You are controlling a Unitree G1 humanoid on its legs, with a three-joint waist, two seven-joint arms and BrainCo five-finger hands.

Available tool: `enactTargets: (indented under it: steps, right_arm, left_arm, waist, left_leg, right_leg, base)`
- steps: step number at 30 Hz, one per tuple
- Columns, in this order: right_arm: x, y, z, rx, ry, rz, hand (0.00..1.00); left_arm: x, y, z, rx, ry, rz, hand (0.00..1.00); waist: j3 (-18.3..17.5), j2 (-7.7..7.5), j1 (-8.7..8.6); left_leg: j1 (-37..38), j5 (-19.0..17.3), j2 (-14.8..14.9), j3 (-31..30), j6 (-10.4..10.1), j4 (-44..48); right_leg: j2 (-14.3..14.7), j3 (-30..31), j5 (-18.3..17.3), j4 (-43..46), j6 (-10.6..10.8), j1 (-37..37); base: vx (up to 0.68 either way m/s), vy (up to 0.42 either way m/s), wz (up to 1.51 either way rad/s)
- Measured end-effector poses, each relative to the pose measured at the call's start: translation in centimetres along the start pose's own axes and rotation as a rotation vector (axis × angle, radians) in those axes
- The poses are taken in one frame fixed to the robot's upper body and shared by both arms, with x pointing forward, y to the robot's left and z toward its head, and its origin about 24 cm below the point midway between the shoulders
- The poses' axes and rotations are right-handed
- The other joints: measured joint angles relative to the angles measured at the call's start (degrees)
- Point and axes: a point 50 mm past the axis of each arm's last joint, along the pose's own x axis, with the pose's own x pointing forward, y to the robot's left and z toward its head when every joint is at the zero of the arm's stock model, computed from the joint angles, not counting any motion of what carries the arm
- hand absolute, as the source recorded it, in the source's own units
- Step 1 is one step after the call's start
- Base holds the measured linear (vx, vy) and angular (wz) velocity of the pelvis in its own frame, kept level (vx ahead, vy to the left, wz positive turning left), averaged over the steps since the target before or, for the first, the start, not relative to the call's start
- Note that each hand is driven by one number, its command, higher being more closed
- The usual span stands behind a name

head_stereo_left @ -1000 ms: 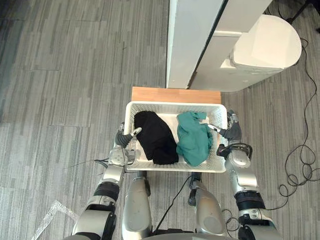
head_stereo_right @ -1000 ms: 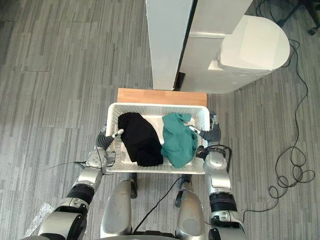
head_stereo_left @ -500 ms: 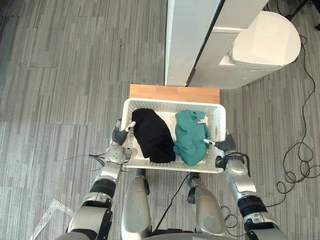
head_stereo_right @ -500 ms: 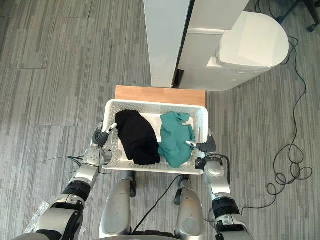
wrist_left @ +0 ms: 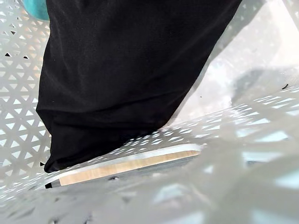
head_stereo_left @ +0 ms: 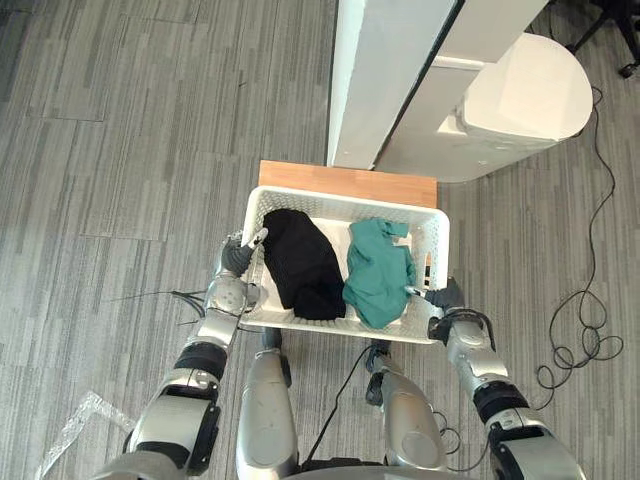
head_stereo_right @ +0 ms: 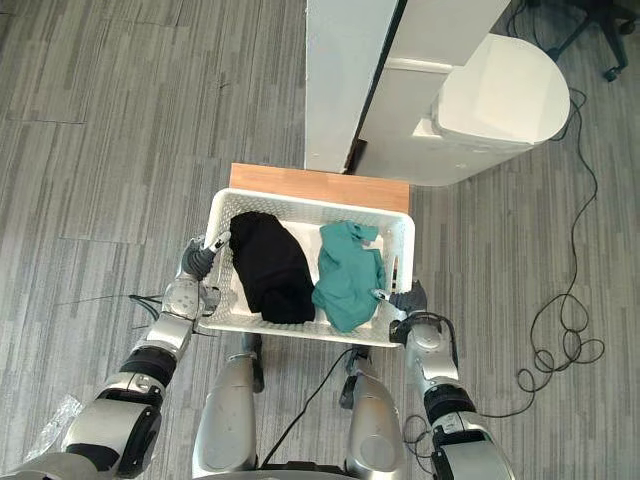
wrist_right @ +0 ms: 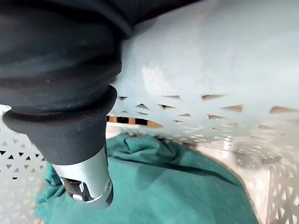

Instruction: Pick up the laundry basket with both hands and put the clothes into the washing machine.

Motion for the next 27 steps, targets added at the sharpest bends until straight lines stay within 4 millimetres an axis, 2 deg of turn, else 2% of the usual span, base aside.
enactTargets:
  steps: [8, 14, 16, 18, 20, 23, 24, 27]
  right_arm:
    - [0.7, -0.1, 0.7, -0.011, 0.003, -0.003, 1.00]
    - [0.8, 0.2, 0.5, -0.024, 0.023, 0.001, 1.00]
    - [0.7, 0.0, 0.1, -0.034, 0.052, -0.007, 1.00]
    - [-0.1, -0.7, -2.3, -0.015, 0.151, -0.031, 1.00]
    - [-2.3, -2.6, -6.3, -0.007, 0.274, -0.077, 1.00]
    - [-4.4, -3.8, -9.2, -0.001, 0.370, -0.106, 1.00]
    - [-5.0, -4.1, -10.0, 0.007, 0.394, -0.108, 1.00]
    - [-6.1, -4.6, -10.5, 0.014, 0.390, -0.121, 1.00]
  left_arm:
    - [0.8, 0.4, 1.0, 0.062, -0.022, -0.012, 1.00]
    - [0.8, 0.4, 0.3, 0.116, 0.002, -0.050, 1.00]
    - [0.5, 0.1, -0.6, 0.166, 0.031, -0.081, 1.00]
    - [-0.7, -1.2, -2.8, 0.256, 0.091, -0.176, 1.00]
    - [-3.4, -3.8, -5.8, 0.329, 0.153, -0.314, 1.00]
    - [-5.6, -5.4, -7.9, 0.361, 0.204, -0.419, 1.00]
    - [-6.2, -5.7, -8.4, 0.370, 0.209, -0.441, 1.00]
    - [-7.4, -5.9, -8.9, 0.361, 0.194, -0.453, 1.00]
  waist:
    - [0.16, -0.69, 0.12]
    - [0.11, -0.71, 0.11]
    - [0.06, -0.72, 0.07]
    - [-0.81, -0.44, -0.32]
    - [-5.37, 0.30, -1.20]
    - [-9.16, 0.52, -2.23]
    - [-10.62, 0.73, -2.58]
    - [-13.50, 1.77, -3.37]
  left_leg:
    - [-0.60, 0.41, 0.13, 0.38, -0.24, 0.16]
    - [1.21, 0.54, 0.27, 1.54, 0.11, 0.34]
    - [3.34, 0.32, 0.22, 2.17, 0.21, 0.07]
    - [7.82, -0.28, -0.12, 3.27, 0.45, -0.82]
    - [9.81, -0.76, -1.00, 3.69, 0.76, -2.14]
    - [12.70, -0.74, -1.33, 4.09, 0.74, -4.08]
    - [13.90, -0.63, -1.34, 4.54, 0.65, -5.01]
    - [18.11, 0.49, -1.89, 4.90, -0.07, -8.67]
  right_leg:
    - [0.02, 0.58, 0.93, -0.08, -0.51, -0.86]
    - [-0.02, 1.49, 1.12, -0.06, -0.39, 0.14]
    - [-0.08, 1.85, 0.93, -0.17, -0.20, 1.80]
    - [-0.51, 2.45, 0.17, -0.29, 0.56, 5.26]
    - [-1.19, 2.25, -0.17, -1.38, 0.83, 7.11]
    - [-1.35, 1.78, -0.16, -2.90, 0.86, 9.68]
    - [-1.22, 1.76, -0.16, -3.37, 0.86, 10.56]
    - [-1.15, 1.88, -0.13, -5.17, 0.89, 13.62]
  base:
    - [-0.04, 0.004, -0.04]
    - [0.01, 0.006, -0.05]
    - [0.06, 0.016, -0.09]
    - [0.09, 0.039, -0.12]
    - [0.14, 0.047, 0.01]
    - [0.13, 0.013, -0.01]
    - [0.07, -0.012, -0.07]
    - [0.05, -0.028, -0.07]
